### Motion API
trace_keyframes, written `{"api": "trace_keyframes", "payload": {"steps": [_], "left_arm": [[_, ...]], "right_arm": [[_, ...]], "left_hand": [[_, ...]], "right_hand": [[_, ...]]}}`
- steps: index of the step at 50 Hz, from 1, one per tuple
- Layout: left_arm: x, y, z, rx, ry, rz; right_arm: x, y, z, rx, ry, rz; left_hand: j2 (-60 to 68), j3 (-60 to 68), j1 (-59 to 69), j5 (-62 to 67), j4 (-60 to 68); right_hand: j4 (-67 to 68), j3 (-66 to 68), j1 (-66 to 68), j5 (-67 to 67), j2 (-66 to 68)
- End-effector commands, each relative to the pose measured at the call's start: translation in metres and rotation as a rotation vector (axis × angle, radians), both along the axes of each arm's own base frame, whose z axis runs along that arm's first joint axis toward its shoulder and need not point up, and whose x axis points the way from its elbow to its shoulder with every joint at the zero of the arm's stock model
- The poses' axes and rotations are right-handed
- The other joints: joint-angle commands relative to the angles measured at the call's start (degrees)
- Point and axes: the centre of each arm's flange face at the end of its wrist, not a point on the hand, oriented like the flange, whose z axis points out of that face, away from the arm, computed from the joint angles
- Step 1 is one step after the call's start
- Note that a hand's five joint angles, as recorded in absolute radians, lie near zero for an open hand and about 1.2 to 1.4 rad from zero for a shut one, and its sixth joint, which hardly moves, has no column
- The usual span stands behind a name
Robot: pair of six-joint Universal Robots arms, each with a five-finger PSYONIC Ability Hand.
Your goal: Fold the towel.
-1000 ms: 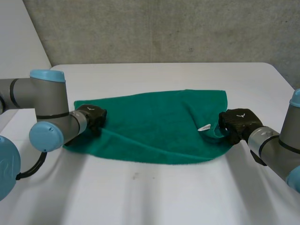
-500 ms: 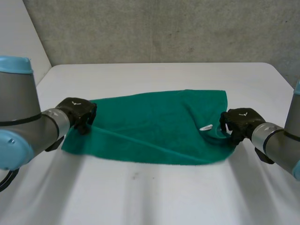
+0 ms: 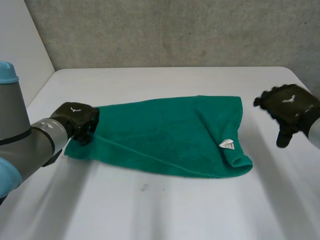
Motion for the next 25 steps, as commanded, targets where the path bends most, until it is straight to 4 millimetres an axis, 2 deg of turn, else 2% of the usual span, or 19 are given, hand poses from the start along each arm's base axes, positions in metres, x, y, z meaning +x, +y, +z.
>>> {"api": "trace_keyframes", "payload": {"steps": [1, 7, 13, 17, 19, 21, 25], "left_arm": [[-0.001, 0.005, 0.013, -0.039, 0.015, -0.007], [0.0, 0.005, 0.014, -0.036, 0.026, -0.001], [0.0, 0.008, 0.011, -0.019, 0.031, 0.002], [0.001, 0.009, 0.011, -0.019, 0.031, 0.002], [0.001, 0.01, 0.012, -0.023, 0.034, 0.003], [0.002, 0.01, 0.013, -0.023, 0.034, 0.008], [0.004, 0.01, 0.013, -0.023, 0.034, 0.011]], "right_arm": [[0.021, 0.049, -0.016, -0.131, 0.236, 0.382], [0.026, 0.055, -0.033, -0.109, 0.26, 0.44], [0.039, 0.047, -0.061, -0.126, 0.312, 0.515], [0.044, 0.043, -0.072, -0.144, 0.338, 0.541], [0.045, 0.036, -0.087, -0.122, 0.349, 0.555], [0.046, 0.032, -0.094, -0.106, 0.354, 0.563], [0.048, 0.022, -0.106, -0.096, 0.37, 0.569]], "left_hand": [[11.65, 11.86, 15.12, 14.57, 11.72], [11.65, 11.86, 15.12, 14.57, 11.72], [11.65, 11.86, 15.12, 14.57, 11.72], [11.65, 11.86, 15.12, 14.57, 11.72], [11.65, 11.86, 15.12, 14.57, 11.72], [11.65, 11.86, 15.12, 14.57, 11.72], [11.65, 11.86, 15.12, 14.57, 11.72]], "right_hand": [[1.05, 1.54, 2.59, 1.26, -0.2], [4.91, 5.4, 6.45, 5.12, 3.66], [13.81, 14.3, 15.35, 14.02, 12.56], [16.02, 16.51, 17.56, 16.23, 14.77], [17.7, 18.19, 19.23, 17.91, 16.44], [20.89, 21.38, 22.42, 21.09, 19.63], [35.66, 36.15, 37.19, 35.86, 34.4]]}}
